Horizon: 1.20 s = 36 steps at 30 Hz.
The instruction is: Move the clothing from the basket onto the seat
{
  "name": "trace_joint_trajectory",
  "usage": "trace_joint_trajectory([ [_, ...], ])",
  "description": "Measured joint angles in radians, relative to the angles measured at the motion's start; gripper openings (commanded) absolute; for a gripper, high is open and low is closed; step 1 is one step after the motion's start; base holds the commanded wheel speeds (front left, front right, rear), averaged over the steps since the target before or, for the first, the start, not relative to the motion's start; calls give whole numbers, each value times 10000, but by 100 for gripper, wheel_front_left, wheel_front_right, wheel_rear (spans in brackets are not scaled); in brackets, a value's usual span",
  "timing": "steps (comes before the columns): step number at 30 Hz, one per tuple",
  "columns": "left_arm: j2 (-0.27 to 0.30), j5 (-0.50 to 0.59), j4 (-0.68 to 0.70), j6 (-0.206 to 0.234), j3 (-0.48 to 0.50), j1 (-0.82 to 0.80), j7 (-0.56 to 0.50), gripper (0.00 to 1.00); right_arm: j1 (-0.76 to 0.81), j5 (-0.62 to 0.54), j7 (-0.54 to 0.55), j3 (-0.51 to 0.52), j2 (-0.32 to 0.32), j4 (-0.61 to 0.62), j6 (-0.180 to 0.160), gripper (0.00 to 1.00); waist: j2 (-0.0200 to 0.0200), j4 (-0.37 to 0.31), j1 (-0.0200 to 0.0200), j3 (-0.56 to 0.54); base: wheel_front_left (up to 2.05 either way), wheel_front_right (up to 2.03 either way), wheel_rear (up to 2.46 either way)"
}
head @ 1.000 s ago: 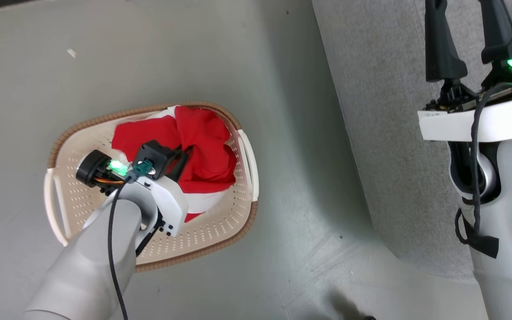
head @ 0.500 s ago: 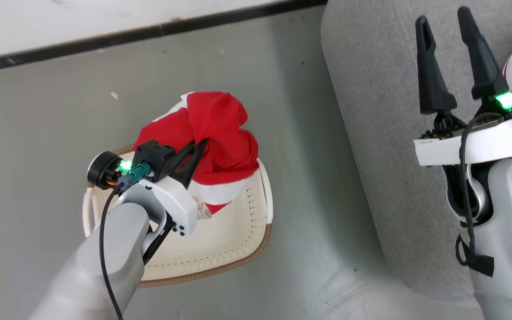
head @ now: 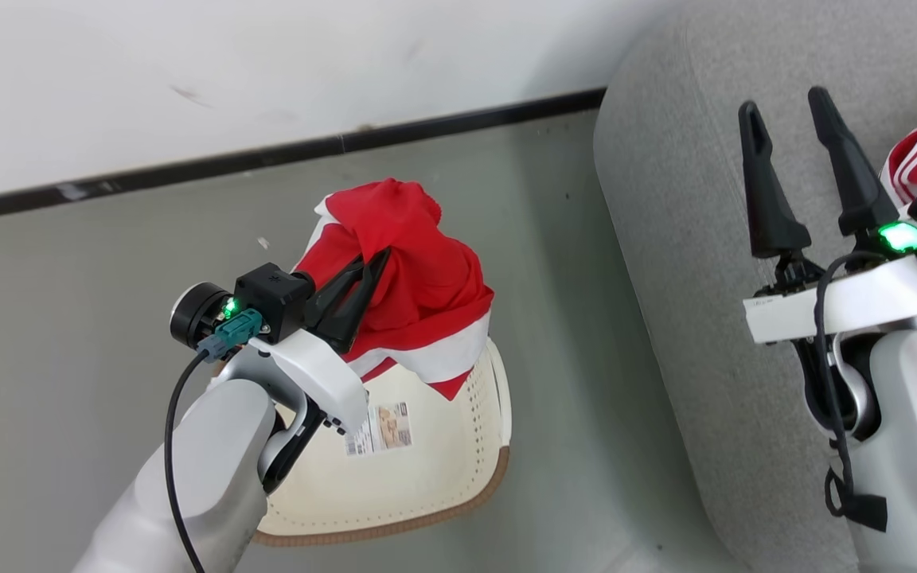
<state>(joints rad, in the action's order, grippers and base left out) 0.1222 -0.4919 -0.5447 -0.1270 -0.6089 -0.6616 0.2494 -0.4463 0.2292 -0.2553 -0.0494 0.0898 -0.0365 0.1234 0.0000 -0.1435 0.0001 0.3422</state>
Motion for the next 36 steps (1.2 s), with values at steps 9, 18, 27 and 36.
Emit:
trace_joint_trajectory([
  [9,-12,-397,539,0,86,294,0,0,620,192,0,-280,71,-232,0,100,0,253,0,-938,0,0,0],
  [18,-4,-834,796,0,73,501,0,0,1262,360,0,-671,284,-476,0,100,0,475,0,-1789,0,0,0],
  [27,-33,-974,1020,0,-94,531,-31,0,1768,688,2,-1499,493,-690,0,100,0,677,0,-2396,0,0,0],
  [36,-199,-1078,1141,0,-378,555,-295,0,2077,953,2,-3405,639,-997,0,100,0,875,0,-2897,0,0,0],
])
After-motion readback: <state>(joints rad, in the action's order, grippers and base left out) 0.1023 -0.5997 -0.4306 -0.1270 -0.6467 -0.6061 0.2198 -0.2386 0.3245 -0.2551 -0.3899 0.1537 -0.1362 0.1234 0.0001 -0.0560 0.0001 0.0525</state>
